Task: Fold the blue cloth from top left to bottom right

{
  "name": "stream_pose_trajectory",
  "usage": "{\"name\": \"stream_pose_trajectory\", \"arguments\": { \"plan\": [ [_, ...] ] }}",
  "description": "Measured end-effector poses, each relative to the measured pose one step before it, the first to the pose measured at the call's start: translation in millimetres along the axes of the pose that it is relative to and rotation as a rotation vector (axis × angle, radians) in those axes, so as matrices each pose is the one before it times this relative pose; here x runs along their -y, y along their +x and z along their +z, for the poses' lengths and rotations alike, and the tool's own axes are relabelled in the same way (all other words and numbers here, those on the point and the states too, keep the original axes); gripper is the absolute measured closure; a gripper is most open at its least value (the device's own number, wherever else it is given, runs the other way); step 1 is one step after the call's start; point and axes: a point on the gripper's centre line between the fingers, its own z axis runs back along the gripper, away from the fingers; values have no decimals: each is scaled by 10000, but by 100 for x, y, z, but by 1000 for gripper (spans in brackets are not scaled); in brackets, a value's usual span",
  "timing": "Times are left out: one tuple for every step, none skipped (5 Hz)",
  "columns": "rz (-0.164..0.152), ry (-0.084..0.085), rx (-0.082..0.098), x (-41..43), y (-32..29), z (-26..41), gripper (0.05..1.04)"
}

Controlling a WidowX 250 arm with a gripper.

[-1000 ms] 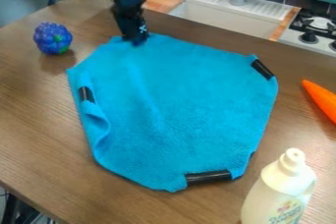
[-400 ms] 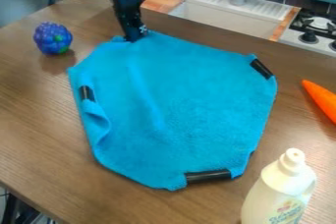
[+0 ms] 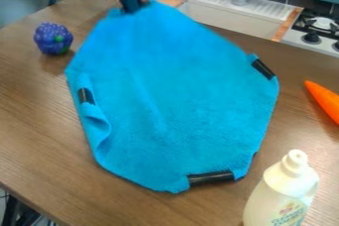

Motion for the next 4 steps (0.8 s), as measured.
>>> {"name": "stream_pose_trajectory", "arguments": {
  "plan": [
    [-576, -485, 296, 3416, -504, 2018, 1033],
    [-856, -504, -203, 4416, -730, 4, 1033],
    [-576, 16, -313, 3423, -1167, -528, 1033],
    [-447, -61, -190, 3096, -329, 240, 1033]
  ]
}}
